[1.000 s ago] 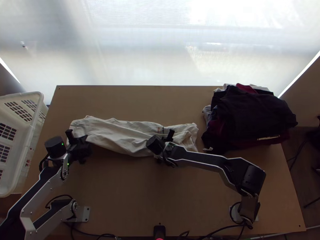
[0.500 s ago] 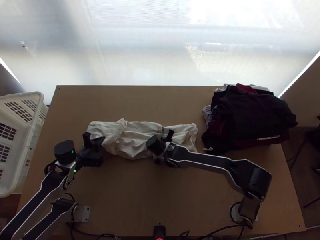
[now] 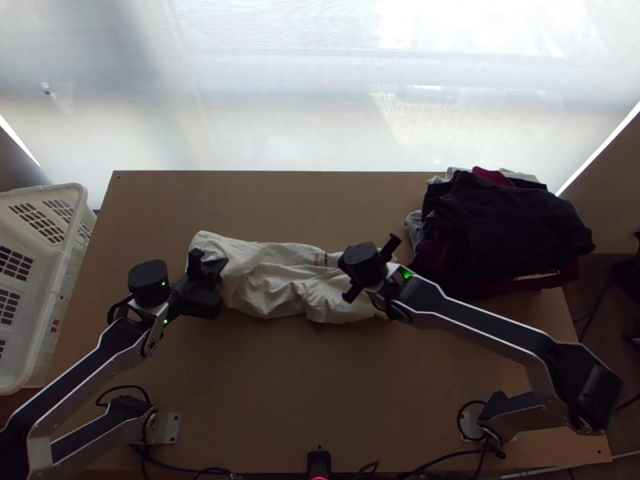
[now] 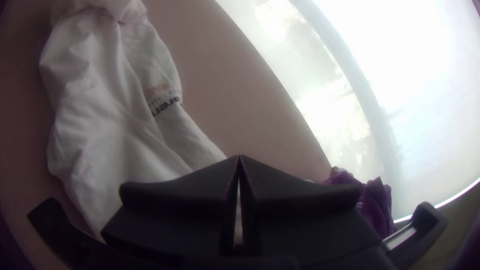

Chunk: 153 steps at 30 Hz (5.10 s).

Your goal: Fold the t-shirt

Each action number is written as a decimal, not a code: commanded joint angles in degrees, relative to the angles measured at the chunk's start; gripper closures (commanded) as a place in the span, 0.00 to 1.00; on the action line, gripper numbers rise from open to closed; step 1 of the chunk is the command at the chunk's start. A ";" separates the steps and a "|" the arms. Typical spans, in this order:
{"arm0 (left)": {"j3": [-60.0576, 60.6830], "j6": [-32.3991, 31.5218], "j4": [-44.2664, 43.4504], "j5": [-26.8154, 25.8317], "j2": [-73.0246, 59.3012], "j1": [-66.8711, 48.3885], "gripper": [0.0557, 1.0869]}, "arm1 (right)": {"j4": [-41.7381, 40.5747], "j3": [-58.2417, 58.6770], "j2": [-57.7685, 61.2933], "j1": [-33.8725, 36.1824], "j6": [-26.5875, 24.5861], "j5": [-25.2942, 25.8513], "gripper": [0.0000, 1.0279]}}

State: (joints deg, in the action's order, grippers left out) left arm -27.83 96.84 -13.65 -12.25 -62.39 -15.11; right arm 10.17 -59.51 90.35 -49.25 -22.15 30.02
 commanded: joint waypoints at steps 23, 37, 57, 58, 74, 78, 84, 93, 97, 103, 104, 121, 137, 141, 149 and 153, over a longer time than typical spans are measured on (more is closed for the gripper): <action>-25.87 -7.19 -5.77 17.17 -28.58 -37.01 0.96 | 6.52 8.18 -17.57 14.63 1.67 -0.58 0.98; -38.96 -2.00 -9.99 16.65 -47.82 -44.83 0.95 | 10.22 11.52 -28.29 32.29 0.62 -4.97 0.98; -51.00 3.18 8.29 10.32 -54.06 -47.11 0.04 | 13.73 18.72 -42.01 45.39 -0.08 -11.65 0.98; -51.18 1.42 9.08 10.05 -53.45 -47.11 0.04 | 13.73 18.72 -41.92 45.39 -0.08 -11.65 0.98; -63.40 -4.46 40.63 5.83 -45.10 -44.04 0.07 | 13.73 19.16 -41.74 43.54 0.88 -11.83 0.98; -63.40 -8.07 43.62 6.98 -42.02 -44.48 0.07 | 14.26 18.55 -41.92 43.10 0.79 -11.83 0.98; -63.75 -20.55 44.24 14.01 -36.49 -42.54 0.06 | 15.84 17.85 -42.53 40.03 1.15 -11.83 0.98; -63.66 -55.97 47.84 26.58 -32.79 -32.79 0.11 | 16.02 13.89 -37.26 29.30 3.87 -8.75 0.98; -63.31 -72.14 48.10 26.66 -31.39 -28.39 0.47 | 16.02 10.64 -31.99 21.13 4.22 -7.34 0.98; -55.49 -84.27 46.17 24.82 -26.20 -24.96 0.96 | 15.31 4.84 -23.99 9.09 2.55 -7.17 0.98; -53.82 -86.20 46.08 22.97 -25.50 -24.26 0.96 | 15.05 3.78 -22.67 7.33 2.03 -7.17 0.98; -46.52 -114.68 38.17 -13.68 -33.50 -15.65 0.96 | 12.15 -6.41 -6.41 -9.46 0.18 -6.82 0.98; -48.72 -111.51 41.25 -17.72 -35.87 -16.00 0.96 | 5.73 -5.01 -1.22 -8.40 0.88 -5.94 0.98; -46.61 -111.87 39.31 -19.13 -38.86 -16.09 0.96 | 2.39 -3.16 0.71 -8.67 0.53 -4.53 0.98; -45.82 -117.32 33.34 -22.64 -42.29 -16.17 0.96 | -3.85 -1.23 4.40 -9.10 -1.31 -1.90 0.98; -45.82 -118.37 32.72 -22.29 -45.89 -16.53 0.96 | -6.66 0.53 6.16 -9.10 -1.58 -0.67 0.98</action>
State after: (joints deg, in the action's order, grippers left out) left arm -74.24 -19.42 21.45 -33.80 -104.07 -31.24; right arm 7.62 -61.10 93.69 -58.24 -23.03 27.66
